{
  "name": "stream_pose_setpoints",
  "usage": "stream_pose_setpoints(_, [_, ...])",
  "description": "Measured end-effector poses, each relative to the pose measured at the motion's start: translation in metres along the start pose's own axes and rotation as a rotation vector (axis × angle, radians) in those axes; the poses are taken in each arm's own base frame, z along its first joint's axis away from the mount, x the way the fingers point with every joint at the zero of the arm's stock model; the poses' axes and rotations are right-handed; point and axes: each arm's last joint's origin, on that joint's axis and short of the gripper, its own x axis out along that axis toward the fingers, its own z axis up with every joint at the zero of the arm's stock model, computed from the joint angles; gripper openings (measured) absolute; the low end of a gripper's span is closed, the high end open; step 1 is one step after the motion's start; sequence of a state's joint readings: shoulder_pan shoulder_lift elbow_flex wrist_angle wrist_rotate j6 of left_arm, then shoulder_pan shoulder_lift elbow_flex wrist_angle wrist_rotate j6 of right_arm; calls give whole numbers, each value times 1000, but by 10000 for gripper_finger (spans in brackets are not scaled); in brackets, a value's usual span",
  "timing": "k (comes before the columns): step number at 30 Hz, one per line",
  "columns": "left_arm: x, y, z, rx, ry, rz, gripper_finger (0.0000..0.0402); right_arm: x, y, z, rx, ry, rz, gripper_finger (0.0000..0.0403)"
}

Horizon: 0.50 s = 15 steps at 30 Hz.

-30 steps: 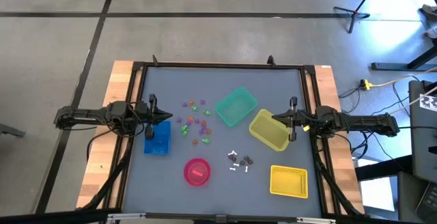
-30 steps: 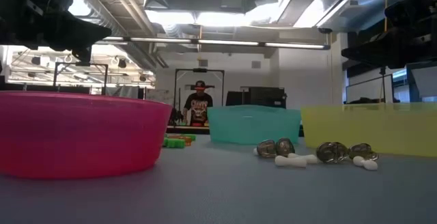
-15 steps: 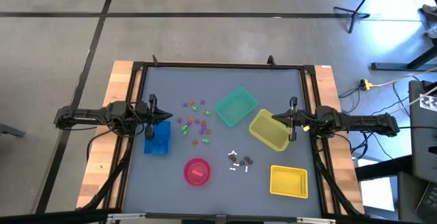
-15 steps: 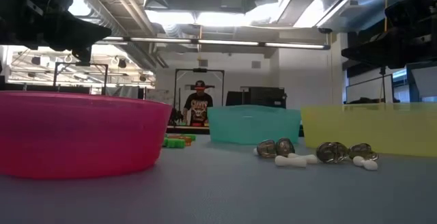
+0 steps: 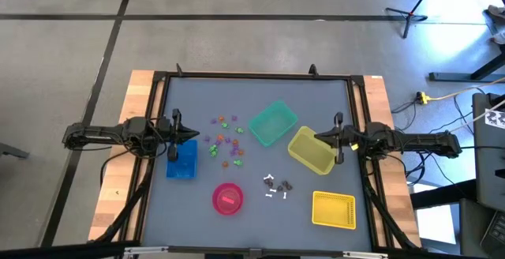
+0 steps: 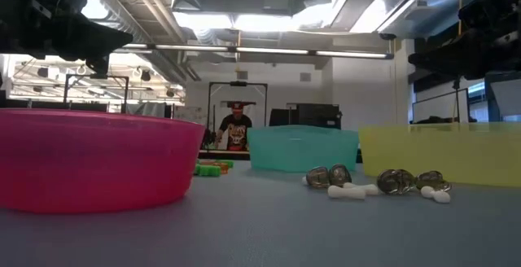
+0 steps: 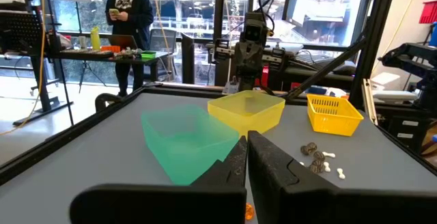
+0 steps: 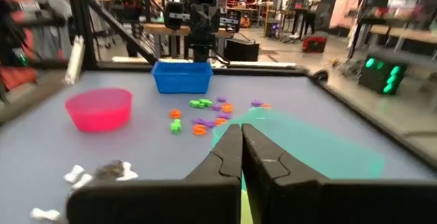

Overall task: Sort Halloween decoration
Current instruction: Put the black skull toy into the light yellow bin

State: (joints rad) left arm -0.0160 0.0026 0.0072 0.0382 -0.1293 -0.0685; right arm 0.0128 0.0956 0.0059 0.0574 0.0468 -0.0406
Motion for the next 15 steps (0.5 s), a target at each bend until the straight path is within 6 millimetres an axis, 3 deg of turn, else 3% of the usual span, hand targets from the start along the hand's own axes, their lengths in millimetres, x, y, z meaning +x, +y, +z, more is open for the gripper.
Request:
stream_pose_setpoints(8, [0,0,0,0,0,0,0,-1,0,12,311,-126,24,11])
stream_pose_setpoints(15, [0,0,0,0,0,0,0,-6,0,35,332,-350,111,111])
